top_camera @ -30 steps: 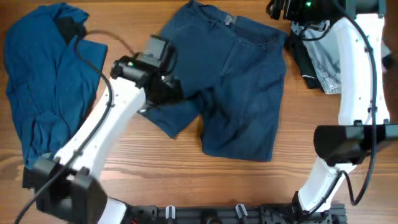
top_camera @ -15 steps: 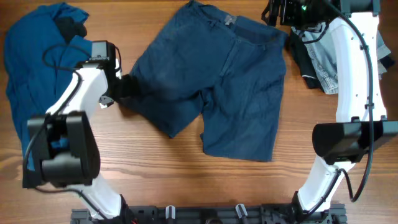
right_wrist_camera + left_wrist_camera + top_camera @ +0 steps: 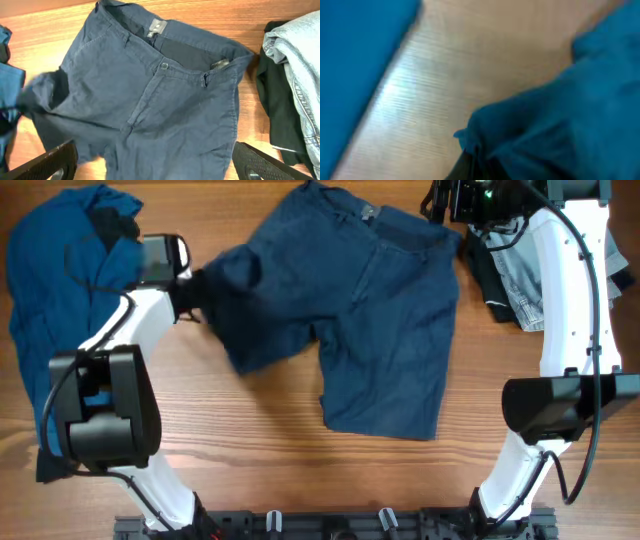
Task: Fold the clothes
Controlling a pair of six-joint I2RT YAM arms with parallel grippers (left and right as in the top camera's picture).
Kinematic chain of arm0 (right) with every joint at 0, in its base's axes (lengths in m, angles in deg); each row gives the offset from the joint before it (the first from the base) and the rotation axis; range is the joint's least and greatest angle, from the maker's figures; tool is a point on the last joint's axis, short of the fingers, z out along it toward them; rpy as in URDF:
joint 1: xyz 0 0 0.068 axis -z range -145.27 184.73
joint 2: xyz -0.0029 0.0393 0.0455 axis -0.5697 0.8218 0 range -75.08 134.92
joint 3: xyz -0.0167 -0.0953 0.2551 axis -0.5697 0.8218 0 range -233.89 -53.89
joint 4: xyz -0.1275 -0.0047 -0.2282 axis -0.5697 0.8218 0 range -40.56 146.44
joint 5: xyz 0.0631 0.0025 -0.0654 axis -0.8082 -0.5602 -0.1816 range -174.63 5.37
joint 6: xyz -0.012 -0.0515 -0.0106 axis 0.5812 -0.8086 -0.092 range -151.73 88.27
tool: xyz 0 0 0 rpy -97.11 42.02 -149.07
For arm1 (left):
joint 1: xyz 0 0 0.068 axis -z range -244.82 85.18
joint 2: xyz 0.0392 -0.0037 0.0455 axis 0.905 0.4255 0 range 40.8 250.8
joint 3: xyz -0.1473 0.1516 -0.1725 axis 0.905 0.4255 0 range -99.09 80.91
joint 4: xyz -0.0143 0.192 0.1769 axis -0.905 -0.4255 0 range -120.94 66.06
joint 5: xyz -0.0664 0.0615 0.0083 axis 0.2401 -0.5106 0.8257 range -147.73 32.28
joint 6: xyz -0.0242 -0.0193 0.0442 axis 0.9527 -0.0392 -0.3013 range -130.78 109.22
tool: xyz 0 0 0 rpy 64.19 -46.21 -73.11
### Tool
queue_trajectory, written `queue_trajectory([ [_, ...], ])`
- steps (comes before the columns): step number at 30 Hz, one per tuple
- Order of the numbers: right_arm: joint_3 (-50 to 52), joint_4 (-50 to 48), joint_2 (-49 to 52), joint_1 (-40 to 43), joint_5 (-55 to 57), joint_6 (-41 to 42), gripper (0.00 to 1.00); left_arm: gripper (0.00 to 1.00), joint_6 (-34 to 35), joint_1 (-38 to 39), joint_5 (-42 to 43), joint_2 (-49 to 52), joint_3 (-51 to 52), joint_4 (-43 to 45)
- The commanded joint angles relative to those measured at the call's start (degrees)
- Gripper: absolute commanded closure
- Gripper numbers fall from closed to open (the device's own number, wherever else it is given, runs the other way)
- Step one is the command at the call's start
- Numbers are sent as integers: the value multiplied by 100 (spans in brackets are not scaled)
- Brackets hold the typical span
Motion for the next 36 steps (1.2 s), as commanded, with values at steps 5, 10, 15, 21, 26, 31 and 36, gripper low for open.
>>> queue_trajectory([
  [5, 46, 46, 85, -356, -76, 55, 1, 96, 898, -804, 208, 223, -55, 2020],
  [10, 46, -201, 87, -516, -72, 173, 0, 27, 1237, -1121, 1360, 352, -155, 1628],
  [15, 181, -931, 284, -511, 52, -1239, 0, 0, 1169, -533, 1412, -96, -155, 433],
  [21, 192, -1471, 1069, -337, 514, -1471, 1, 0, 1150, 579, 1416, -1558, -153, -2531],
  [26, 192, -850, 1891, 52, 267, -874, 1, 1, 1154, 2131, 1419, -1714, -153, -3582],
  [31, 192, -138, 1941, 361, -11, -721, 0, 4, 962, 3220, 1370, -1646, -131, -4050],
  [36, 192, -138, 1943, 466, -15, -857, 0, 0, -31, 4522, 704, -1261, -125, -4389],
])
